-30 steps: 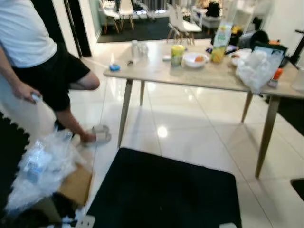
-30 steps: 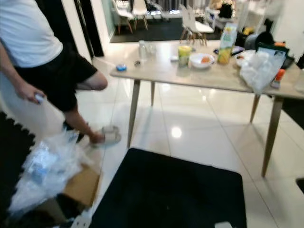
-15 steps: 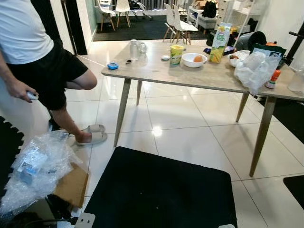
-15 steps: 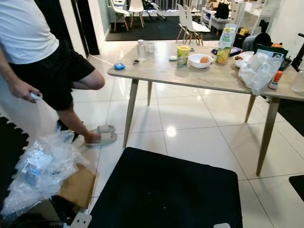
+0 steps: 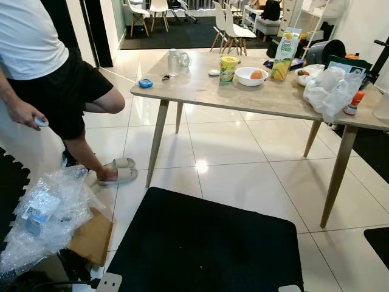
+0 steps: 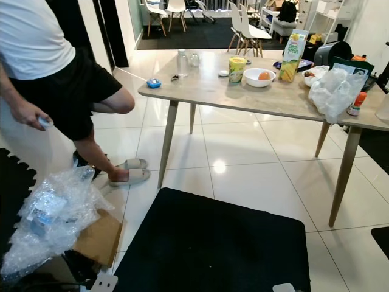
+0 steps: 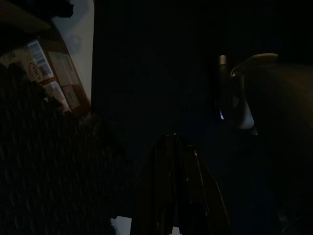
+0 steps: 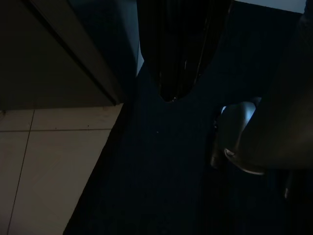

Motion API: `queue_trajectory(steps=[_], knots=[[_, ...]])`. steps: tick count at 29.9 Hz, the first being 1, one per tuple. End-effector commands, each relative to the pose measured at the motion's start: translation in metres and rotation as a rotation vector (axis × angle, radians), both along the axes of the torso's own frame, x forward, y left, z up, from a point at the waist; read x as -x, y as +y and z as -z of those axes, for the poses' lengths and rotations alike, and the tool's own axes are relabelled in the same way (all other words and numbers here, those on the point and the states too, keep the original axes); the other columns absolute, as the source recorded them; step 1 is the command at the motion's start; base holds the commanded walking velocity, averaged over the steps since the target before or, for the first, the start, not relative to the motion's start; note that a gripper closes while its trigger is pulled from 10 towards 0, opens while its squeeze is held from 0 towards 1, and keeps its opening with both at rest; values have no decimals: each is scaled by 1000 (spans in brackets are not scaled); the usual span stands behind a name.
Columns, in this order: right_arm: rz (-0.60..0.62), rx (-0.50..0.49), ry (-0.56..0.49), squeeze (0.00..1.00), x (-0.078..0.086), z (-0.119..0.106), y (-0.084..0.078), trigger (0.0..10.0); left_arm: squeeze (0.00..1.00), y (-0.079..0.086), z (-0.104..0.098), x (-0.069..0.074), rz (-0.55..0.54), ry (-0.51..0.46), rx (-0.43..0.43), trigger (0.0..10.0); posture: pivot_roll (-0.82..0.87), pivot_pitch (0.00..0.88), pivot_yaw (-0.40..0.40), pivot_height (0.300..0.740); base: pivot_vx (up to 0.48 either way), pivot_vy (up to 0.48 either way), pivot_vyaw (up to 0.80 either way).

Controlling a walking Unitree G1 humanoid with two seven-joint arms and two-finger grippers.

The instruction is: Restocking fridge

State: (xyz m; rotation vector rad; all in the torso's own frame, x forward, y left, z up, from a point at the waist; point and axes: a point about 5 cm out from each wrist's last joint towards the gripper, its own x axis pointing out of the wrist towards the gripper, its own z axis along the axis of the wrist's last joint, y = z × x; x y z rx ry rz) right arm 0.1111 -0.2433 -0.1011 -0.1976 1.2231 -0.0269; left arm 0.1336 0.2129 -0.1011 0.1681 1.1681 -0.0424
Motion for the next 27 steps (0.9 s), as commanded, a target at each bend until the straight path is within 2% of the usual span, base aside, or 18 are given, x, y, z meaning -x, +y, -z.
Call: queue_trajectory(steps=[1, 27], knots=[[16, 3, -2, 0, -1, 0, 0, 10000, 0, -1, 0, 0, 20, 7, -4, 10000, 61, 0, 3, 740, 270, 0, 0], [23, 10, 9, 0, 2, 1, 0, 10000, 0, -2, 1, 3, 37, 21, -1, 10000, 62, 0, 0, 740, 318, 0, 0]])
